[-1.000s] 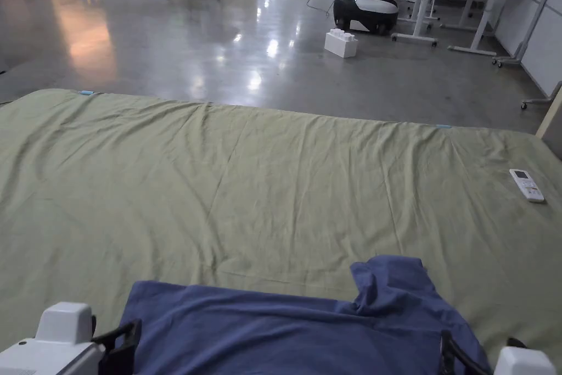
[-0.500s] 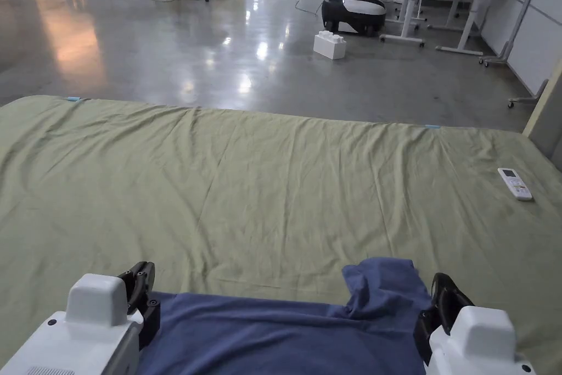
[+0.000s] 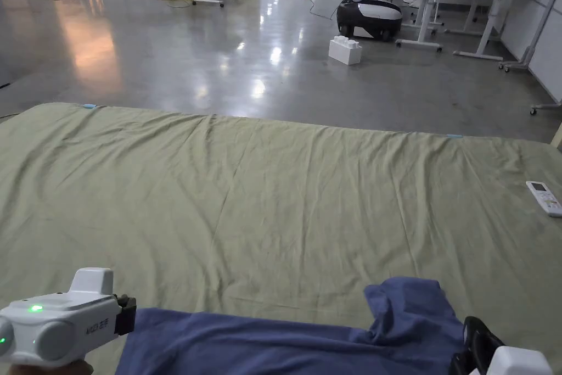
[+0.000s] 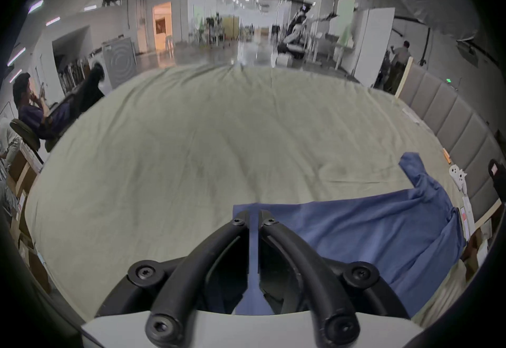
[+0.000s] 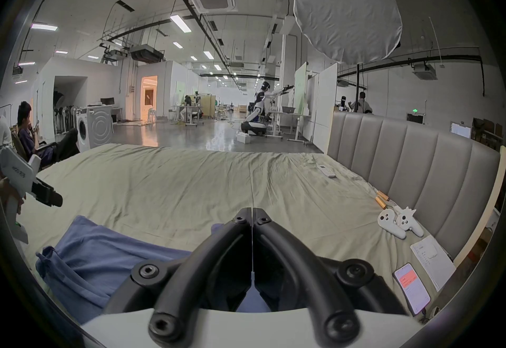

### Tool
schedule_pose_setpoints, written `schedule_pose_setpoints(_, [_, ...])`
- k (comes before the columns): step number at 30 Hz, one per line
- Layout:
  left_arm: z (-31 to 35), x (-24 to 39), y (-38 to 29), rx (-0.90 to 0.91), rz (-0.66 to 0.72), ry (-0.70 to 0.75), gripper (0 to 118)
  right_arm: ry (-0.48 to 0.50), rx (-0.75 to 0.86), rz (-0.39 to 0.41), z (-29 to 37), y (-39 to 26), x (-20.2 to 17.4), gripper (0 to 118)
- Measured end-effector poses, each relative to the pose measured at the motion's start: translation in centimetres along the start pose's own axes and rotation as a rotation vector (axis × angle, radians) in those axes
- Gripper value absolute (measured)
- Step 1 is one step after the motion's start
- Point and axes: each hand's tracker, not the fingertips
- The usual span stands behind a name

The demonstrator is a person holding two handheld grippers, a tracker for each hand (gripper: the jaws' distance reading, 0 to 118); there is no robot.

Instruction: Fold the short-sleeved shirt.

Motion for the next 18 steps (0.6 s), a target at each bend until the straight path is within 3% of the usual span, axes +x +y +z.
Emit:
schedule_pose_setpoints(4, [-4.2, -0.6, 1.4, -0.114, 0.017, -0.021, 71, -0.004, -0.035, 0.017, -0.5, -0.7, 0.2, 1])
schedule_pose_setpoints(6, [-6.0, -0.6, 1.5, -0.152, 0.006, -0.047, 75, -0.007, -0.057, 0.027, -0.9, -1.1, 0.3, 1])
schedule_pose_setpoints(13, [-10.1, 0.5, 0.1, -0.273, -0.093, 0.001, 69, -0.017, -0.114, 0.043, -1.8, -2.5, 0.8, 1])
schedule_pose_setpoints(15, [-9.4, 1.0, -0.1, -0.209, -0.11, 0.01, 49, -0.019, -0.126, 0.044, -2.1, -2.8, 0.9, 1])
schedule_pose_setpoints(17, [-8.9, 1.4, -0.4, -0.188, -0.125, 0.0, 15, -0.02, -0.14, 0.044, -2.5, -3.0, 1.0, 1])
schedule_pose_setpoints(18, [-8.7, 1.6, -0.4, -0.18, -0.127, -0.009, 12, -0.022, -0.149, 0.042, -2.8, -3.2, 1.1, 1])
